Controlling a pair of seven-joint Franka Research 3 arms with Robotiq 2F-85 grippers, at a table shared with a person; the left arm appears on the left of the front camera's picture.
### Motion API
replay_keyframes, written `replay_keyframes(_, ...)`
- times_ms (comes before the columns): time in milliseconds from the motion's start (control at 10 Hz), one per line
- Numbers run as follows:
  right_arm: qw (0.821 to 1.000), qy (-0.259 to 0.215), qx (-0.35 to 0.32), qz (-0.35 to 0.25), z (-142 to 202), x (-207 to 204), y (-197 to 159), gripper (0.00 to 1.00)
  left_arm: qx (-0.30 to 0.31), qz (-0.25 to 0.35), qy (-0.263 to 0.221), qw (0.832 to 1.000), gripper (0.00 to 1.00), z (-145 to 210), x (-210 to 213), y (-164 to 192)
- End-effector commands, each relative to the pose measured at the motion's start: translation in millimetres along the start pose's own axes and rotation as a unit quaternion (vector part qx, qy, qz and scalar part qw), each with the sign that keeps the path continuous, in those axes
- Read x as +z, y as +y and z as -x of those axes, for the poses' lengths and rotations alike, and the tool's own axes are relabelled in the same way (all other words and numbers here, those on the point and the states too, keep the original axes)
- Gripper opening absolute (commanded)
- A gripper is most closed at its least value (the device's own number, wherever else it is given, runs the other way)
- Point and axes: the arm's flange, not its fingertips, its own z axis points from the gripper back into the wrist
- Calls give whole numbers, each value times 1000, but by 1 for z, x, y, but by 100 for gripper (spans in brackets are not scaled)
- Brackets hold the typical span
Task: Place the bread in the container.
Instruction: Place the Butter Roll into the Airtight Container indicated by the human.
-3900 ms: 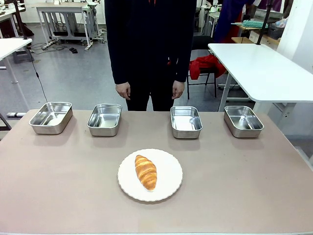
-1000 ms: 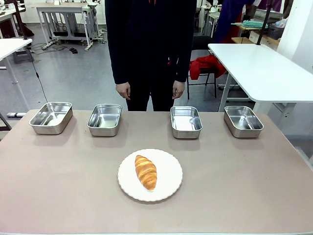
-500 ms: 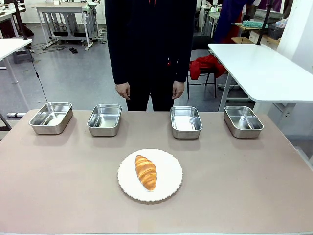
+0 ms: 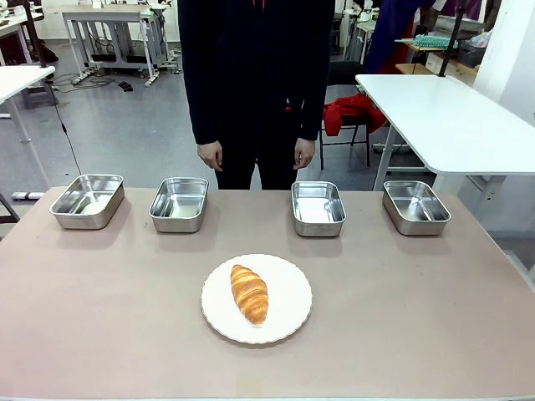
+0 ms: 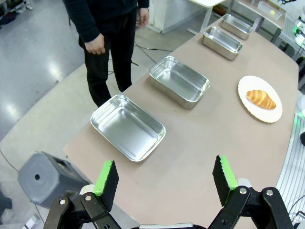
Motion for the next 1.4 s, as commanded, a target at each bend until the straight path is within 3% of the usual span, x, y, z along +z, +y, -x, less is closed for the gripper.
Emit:
replay_keyframes(0,1000,-1,0,0,-1,0,0,98,-3,0,-1,1000,100,0,2,-1)
replay_keyframes(1300,1000,-1,0,0,-1,0,0,98,-3,0,-1,1000,100,0,2,-1)
